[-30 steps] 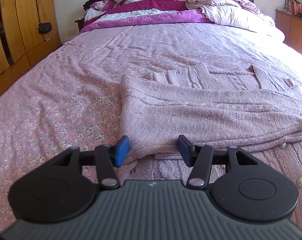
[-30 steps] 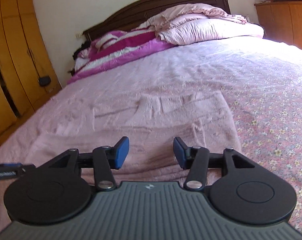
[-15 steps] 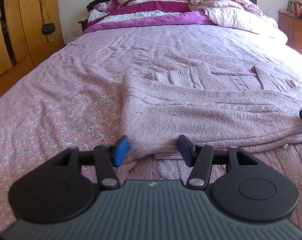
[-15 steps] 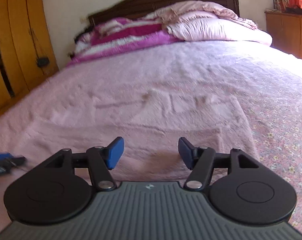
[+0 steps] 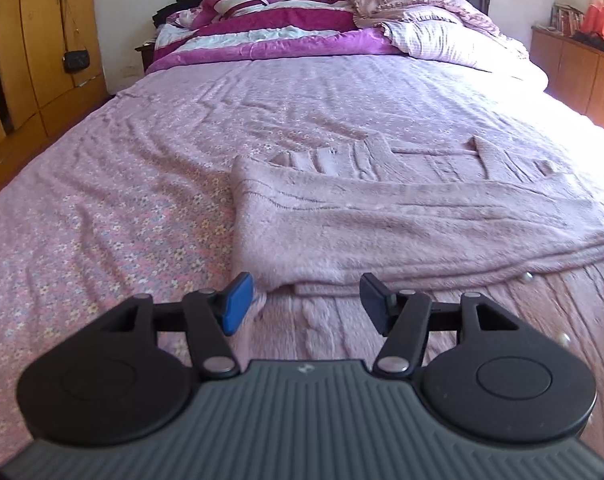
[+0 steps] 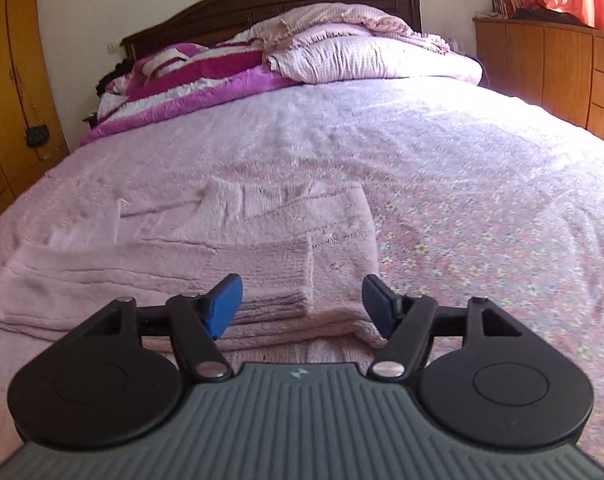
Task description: Fold small clothes
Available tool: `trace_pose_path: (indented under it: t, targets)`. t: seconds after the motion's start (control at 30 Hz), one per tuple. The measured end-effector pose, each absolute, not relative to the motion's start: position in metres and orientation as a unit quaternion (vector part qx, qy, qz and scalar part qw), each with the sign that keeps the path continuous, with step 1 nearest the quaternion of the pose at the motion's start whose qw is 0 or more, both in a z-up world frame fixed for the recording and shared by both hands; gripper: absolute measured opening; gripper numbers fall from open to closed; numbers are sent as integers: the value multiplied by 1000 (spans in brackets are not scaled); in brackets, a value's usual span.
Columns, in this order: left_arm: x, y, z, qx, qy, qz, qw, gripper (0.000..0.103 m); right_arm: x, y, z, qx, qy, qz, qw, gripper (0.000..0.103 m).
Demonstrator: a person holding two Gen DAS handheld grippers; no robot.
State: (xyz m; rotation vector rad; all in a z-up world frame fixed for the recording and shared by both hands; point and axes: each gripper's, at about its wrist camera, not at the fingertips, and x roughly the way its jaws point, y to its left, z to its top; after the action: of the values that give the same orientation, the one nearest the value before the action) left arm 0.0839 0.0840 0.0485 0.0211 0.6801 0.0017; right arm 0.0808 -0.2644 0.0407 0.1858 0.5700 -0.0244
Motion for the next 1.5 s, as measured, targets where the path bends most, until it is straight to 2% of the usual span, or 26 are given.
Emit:
trace_pose_path:
  t: [0.1,0.33,0.37,0.4,0.47,0.6,0.77,1.0,1.5]
  targets:
    - [67,80,55,20,329,4,944,73,61,-260,52,95,272,5,958,80]
    - [21,69,64,21,327,0,945,73,8,-238,66,79,257,45,962,83]
    - [14,67,65,21,328,-5,944,76,-1,-235,66,75,257,52,962,84]
    - [7,66,66,22,330,-10,944,84,-9,-231,66,70,256,58,962,88]
    - [-7,62,68,27,328,-15,944,89,-26,-223,67,57,254,71,963,89]
    - [-38,49,69,46,323,-20,945,89,-62,-210,69,37,254,71,964,91]
    - [-68,31,59,58,332,-59,939,89,-100,-211,65,63,270,68,958,93]
    - [-94,2,31,157,349,-102,918,89,-133,-209,48,59,303,72,949,93]
    - [-108,-36,-27,312,377,-145,860,91,-132,-214,28,67,338,63,937,94]
